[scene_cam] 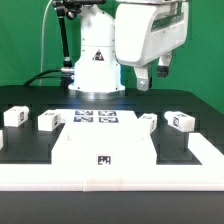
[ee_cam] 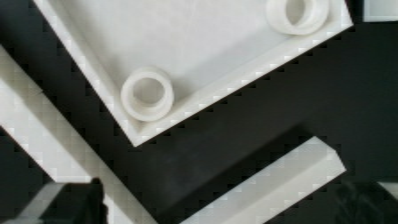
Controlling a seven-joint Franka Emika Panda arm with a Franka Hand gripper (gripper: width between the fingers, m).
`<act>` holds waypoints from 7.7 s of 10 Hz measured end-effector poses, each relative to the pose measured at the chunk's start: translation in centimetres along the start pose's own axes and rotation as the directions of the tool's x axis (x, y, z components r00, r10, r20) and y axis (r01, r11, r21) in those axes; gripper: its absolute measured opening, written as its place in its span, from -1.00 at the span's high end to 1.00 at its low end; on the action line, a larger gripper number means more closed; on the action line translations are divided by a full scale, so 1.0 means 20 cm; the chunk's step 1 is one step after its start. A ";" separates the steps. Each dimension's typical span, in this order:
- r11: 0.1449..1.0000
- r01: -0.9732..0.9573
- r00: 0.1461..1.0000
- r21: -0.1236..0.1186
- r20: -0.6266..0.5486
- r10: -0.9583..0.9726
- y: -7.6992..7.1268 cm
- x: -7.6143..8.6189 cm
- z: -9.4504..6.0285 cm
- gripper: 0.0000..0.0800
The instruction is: Assemble one leg
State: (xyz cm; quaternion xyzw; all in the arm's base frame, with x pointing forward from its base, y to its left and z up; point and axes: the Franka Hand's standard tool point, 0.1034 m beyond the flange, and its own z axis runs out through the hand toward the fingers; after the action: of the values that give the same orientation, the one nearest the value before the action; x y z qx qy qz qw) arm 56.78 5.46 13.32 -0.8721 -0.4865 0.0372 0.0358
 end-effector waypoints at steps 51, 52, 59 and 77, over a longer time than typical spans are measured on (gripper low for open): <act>0.858 0.510 0.860 -0.065 0.008 -0.511 -0.36 -0.15 0.67 0.84; 0.856 0.512 0.858 -0.068 0.007 -0.513 -0.36 -0.12 0.67 0.84; 0.857 0.510 0.859 -0.072 0.005 -0.511 -0.35 -0.05 0.66 0.13; 0.982 0.119 0.990 -0.144 -0.061 -0.128 -0.46 -0.01 0.44 -0.62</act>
Offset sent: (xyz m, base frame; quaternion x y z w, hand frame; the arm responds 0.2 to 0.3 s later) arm -0.0077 -0.0161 -0.0114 -0.0943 0.0002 -0.2304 0.9685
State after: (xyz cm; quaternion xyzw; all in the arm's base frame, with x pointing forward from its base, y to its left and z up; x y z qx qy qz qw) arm 47.96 10.34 5.58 -0.8414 -0.5396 -0.0300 -0.0062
